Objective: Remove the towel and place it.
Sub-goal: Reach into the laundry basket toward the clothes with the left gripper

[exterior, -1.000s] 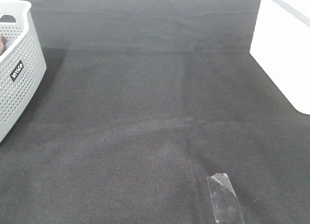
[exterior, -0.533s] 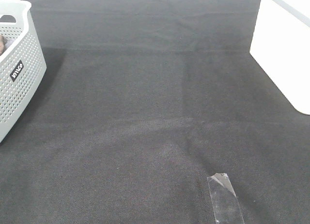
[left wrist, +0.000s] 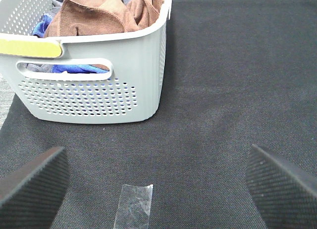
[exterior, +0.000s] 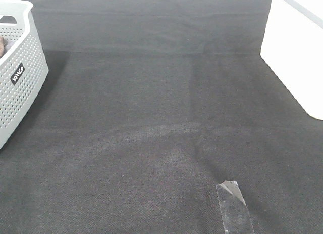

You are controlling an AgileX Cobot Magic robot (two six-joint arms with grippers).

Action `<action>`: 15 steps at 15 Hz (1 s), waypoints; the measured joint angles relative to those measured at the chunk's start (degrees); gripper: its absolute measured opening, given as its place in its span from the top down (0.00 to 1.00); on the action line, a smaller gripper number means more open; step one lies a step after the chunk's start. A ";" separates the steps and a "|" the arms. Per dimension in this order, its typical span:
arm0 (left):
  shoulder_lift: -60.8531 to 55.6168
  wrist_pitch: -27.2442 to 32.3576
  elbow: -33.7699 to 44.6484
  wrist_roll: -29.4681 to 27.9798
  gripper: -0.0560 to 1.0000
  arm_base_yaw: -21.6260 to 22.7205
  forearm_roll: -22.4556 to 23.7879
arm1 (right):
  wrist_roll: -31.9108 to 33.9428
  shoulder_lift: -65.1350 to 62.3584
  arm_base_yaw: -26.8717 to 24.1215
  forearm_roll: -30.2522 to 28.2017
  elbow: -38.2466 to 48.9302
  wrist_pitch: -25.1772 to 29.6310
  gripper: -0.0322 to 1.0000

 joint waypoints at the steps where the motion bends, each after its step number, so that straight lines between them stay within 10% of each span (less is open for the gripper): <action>1: 0.00 0.00 0.00 0.00 0.09 0.00 0.00 | 0.00 0.00 0.00 0.00 0.00 0.00 0.03; 15: 0.00 0.00 0.00 0.00 0.08 0.00 0.00 | 0.06 0.00 0.00 0.00 0.00 0.00 0.03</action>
